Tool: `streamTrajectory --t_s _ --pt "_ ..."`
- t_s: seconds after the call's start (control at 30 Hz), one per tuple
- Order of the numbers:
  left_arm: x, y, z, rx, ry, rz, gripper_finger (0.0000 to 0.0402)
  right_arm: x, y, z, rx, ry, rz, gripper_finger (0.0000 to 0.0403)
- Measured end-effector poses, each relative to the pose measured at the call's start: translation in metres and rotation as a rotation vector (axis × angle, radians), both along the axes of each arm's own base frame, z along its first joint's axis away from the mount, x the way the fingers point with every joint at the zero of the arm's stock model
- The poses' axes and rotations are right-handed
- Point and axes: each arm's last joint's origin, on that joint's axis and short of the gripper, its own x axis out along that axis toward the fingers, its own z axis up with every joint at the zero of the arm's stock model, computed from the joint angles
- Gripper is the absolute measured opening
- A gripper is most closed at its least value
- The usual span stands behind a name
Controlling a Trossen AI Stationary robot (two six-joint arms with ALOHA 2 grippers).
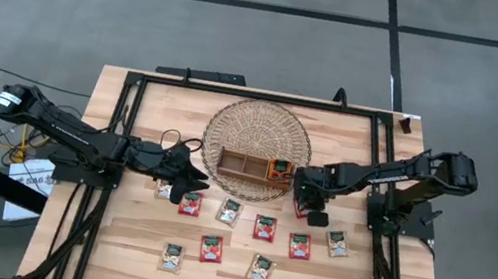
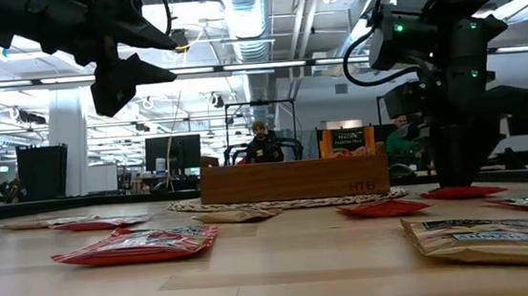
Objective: Pick & Place Tea
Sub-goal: Put the red tea bag into the middle section of the wooden organizer
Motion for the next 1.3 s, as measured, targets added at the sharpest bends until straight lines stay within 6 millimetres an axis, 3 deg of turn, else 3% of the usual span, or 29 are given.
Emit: streamTrajectory --t_s 0.17,0.47,0.67,0.83,0.97,1.1,1.2,1.3 --pt "0.000 0.000 0.000 -0.016 0.000 0.004 0.0177 -0.001 0.000 0.000 0.010 0.019 -0.032 0.0008" --pt "0.000 0.000 0.000 -0.024 0.001 -0.010 0.0177 -0.011 0.004 0.013 0.019 0.177 -0.097 0.0003" --pt "0.000 -0.001 0.000 -0.025 0.005 -0.016 0.0177 -0.014 0.020 0.058 0.004 0.204 -0.073 0.0002" --pt "-0.001 -0.001 -0.002 -0.024 0.023 -0.022 0.0177 -0.009 0.039 0.112 -0.059 0.082 -0.095 0.0001" --pt "-0.002 0.000 -0.005 -0.016 0.058 -0.022 0.0177 0.006 0.049 0.155 -0.182 -0.126 -0.138 0.0001" --pt "-0.003 0.000 -0.008 -0.006 0.094 -0.025 0.0177 0.034 0.052 0.180 -0.334 -0.296 -0.210 0.0000" --pt "-0.004 0.000 -0.010 -0.004 0.107 -0.025 0.0177 0.060 0.052 0.190 -0.424 -0.386 -0.272 0.0000" --pt "-0.004 0.000 -0.010 -0.004 0.109 -0.025 0.0177 0.088 0.050 0.185 -0.507 -0.413 -0.322 0.0000"
